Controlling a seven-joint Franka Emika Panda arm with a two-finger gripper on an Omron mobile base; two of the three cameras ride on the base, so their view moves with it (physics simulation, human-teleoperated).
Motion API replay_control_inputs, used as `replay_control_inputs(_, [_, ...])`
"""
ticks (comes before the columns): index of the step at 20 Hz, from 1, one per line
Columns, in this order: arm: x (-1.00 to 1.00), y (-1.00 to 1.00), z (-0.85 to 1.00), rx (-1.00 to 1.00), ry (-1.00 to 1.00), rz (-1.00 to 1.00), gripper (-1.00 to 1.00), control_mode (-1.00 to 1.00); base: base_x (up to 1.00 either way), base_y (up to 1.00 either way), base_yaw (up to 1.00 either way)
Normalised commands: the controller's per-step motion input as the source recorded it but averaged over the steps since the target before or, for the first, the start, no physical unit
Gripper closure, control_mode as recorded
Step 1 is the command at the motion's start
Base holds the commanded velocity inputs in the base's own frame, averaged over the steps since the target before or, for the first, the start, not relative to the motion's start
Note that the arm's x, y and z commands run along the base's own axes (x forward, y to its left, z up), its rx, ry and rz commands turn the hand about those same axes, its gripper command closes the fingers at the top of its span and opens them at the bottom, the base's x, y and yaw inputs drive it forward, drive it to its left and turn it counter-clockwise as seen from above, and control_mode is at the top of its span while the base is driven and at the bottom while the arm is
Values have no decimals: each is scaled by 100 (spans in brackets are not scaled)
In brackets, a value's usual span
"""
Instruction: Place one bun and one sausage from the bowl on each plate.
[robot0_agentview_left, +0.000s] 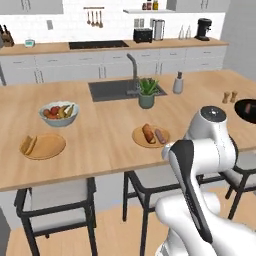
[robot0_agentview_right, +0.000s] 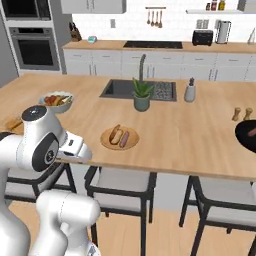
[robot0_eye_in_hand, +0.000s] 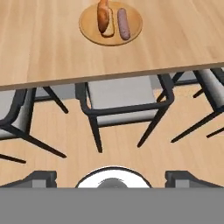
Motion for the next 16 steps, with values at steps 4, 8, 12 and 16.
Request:
replay_control_inputs(4, [0,0,0,0,0,0,-100,100,0,-100,0])
replay_control_inputs(8, [0,0,0,0,0,0,-100,100,0,-100,0])
replay_control_inputs(12, [0,0,0,0,0,0,-100,100,14,-100,0])
replay_control_inputs(16, [0,0,0,0,0,0,-100,100,7,-100,0])
